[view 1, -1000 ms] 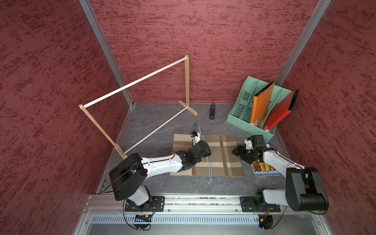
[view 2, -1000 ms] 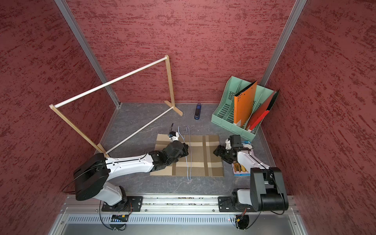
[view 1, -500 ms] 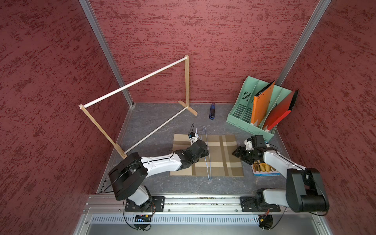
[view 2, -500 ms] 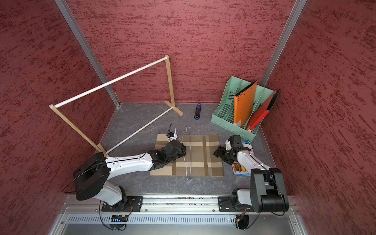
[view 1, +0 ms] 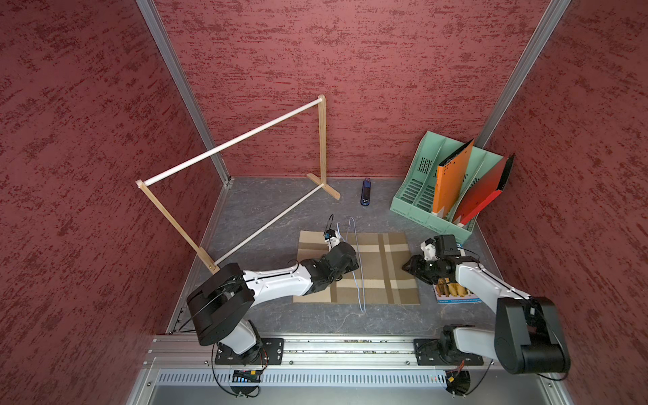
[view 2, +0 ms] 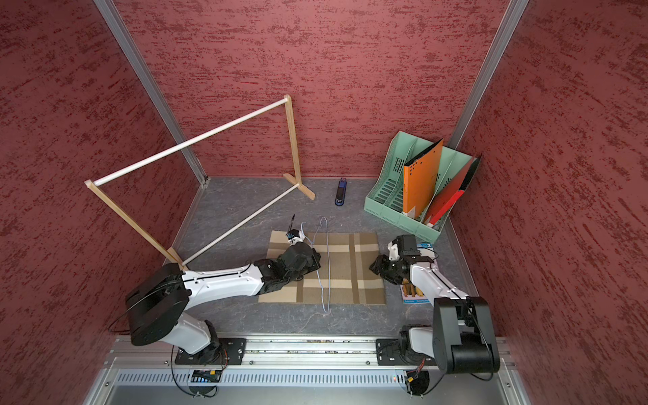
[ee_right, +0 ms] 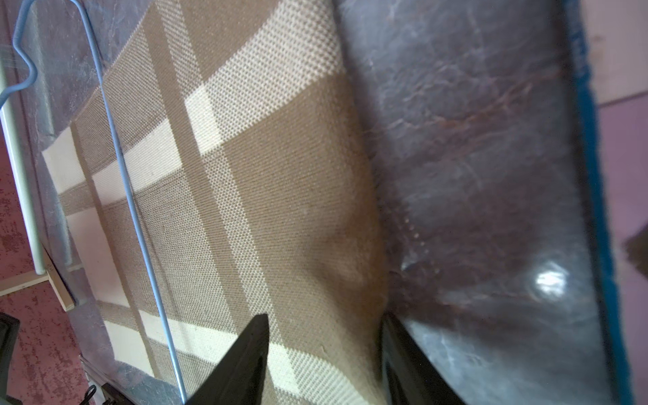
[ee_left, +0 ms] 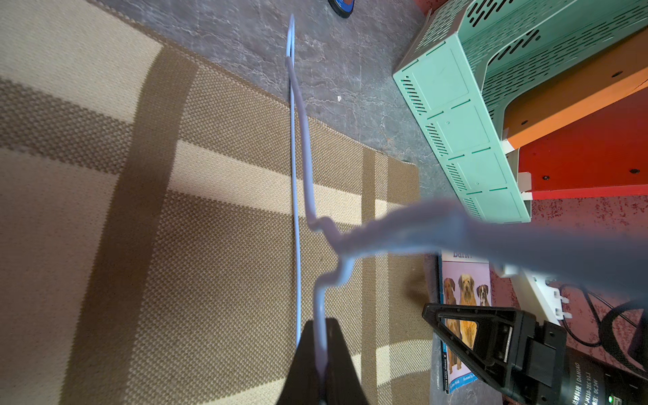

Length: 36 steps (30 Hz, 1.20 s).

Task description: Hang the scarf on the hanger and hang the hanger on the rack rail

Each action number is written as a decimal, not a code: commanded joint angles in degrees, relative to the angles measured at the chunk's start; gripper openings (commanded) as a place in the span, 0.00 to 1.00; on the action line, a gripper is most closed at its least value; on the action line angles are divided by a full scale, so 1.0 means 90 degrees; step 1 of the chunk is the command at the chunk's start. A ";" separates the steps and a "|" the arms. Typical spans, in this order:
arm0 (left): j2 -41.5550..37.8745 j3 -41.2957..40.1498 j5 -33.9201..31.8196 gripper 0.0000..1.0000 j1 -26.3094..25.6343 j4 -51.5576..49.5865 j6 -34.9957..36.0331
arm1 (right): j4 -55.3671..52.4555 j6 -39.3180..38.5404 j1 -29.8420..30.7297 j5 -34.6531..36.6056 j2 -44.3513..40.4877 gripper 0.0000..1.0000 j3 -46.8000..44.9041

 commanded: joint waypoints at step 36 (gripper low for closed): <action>-0.0025 0.0044 0.0256 0.01 -0.0099 -0.1114 -0.0066 | 0.2572 0.2219 0.0498 -0.2785 -0.0857 0.00 -0.0013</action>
